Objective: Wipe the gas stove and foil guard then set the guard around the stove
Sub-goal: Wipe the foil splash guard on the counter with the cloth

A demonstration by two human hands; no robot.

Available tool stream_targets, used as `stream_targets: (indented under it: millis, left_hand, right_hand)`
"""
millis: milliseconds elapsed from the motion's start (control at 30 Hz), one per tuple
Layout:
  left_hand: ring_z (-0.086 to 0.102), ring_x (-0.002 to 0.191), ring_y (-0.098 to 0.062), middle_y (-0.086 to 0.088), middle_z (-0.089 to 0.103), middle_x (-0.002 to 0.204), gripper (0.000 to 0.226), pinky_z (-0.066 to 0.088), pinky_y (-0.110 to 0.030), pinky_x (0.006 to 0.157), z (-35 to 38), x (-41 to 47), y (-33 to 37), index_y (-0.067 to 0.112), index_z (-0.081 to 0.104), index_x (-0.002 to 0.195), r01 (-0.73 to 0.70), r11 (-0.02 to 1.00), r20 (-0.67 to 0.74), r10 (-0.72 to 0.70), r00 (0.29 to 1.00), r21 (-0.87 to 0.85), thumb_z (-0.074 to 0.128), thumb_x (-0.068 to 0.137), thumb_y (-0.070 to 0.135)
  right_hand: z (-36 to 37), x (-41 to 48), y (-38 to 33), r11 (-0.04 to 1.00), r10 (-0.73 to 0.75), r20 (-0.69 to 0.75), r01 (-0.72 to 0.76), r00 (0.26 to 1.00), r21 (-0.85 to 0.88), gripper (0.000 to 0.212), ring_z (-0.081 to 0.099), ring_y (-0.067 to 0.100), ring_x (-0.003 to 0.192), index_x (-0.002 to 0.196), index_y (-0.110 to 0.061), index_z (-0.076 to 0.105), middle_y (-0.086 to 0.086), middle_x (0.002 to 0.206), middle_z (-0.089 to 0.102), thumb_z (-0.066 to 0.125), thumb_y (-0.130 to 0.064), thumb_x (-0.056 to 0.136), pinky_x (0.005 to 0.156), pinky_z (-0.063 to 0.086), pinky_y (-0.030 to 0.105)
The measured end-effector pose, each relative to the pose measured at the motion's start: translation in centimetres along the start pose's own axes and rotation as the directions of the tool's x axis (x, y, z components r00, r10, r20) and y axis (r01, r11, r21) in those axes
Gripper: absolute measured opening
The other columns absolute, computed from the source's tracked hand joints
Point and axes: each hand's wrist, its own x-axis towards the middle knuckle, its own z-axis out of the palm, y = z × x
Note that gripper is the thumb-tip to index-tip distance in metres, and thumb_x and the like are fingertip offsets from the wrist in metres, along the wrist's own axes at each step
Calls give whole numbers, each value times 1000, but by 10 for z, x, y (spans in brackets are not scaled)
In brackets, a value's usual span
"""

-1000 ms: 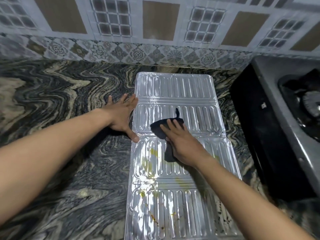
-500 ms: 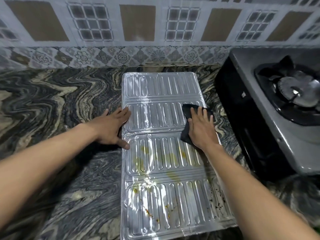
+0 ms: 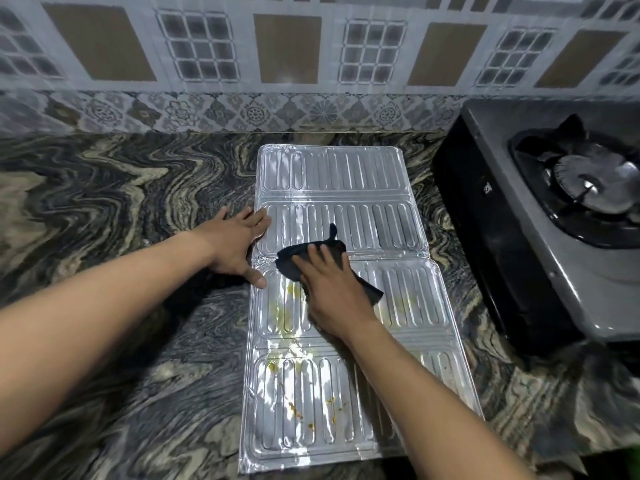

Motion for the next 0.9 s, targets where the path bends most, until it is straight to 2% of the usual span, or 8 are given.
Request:
stream_targets:
  millis: [133,233,333,467,533,633,767,900]
  left_hand:
    - [-17,151,-19,8,-23,162,155,-7,-54,120,-1,1,-2,24,-18,155,13,1000,56,-12,998,-19,64,42,91]
    - [-18,151,-18,9,-25,161,166,-8,-53,118,-3,2,-5,25,-21,154,3,1000,92,-4,996,13,68,30,89]
    - [-17,151,-19,7,-26,161,165,-8,-52,119,-1,2,-5,23,-22,153,-5,999,81,2,997,43,66,30,89]
    - [-17,151,-21,1,-26,162,167,-8,-52,121,-2,5,-1,16,-22,153,-1,999,76,-1,997,34,79,37,79]
    - [-19,151,-21,-2,-28,161,167,-4,-52,122,-2,6,2,15,-23,153,15,1000,87,-16,996,4,84,39,73]
    - [-19,151,-20,-3,-27,162,167,-2,-50,123,-3,5,5,14,-23,153,28,999,85,-26,996,-25,88,40,68]
    - [-16,151,-21,-6,-24,163,168,-1,-50,123,-4,4,8,11,-21,153,43,999,70,-43,997,3,88,39,67]
    - [-18,151,-21,-4,-26,162,166,-3,-52,122,-3,3,7,12,-22,153,45,999,79,-46,996,9,87,41,68]
  right_hand:
    - [-5,-23,33,992,109,-9,-108,994,59,53,-2,27,153,157,-21,14,9,166,5,26,-25,106,122,1,52]
    - [-8,-52,71,967,247,-31,-245,968,66,54,-8,26,152,158,-21,7,8,165,-4,15,-37,107,123,0,49]
    - [-11,-67,96,938,342,-33,-339,939,78,58,-10,25,151,158,-20,5,8,165,-6,14,-42,105,123,-2,46]
    - [-4,-59,83,927,375,-71,-372,924,59,54,-2,29,152,158,-18,11,11,166,2,17,-34,107,122,-2,49]
    - [-1,-48,59,960,278,-65,-278,958,23,54,1,29,152,158,-18,12,11,165,7,16,-32,106,122,-1,50]
    - [8,-31,14,999,33,-16,-33,999,-5,52,5,29,152,158,-20,13,10,165,11,20,-30,107,122,0,49]
    - [18,-39,-26,982,-184,62,181,981,42,51,11,27,152,157,-21,21,8,164,19,27,-29,107,123,3,50]
    - [25,-79,-32,939,-343,81,339,936,63,48,17,25,151,154,-21,31,6,161,27,31,-31,106,121,-5,42]
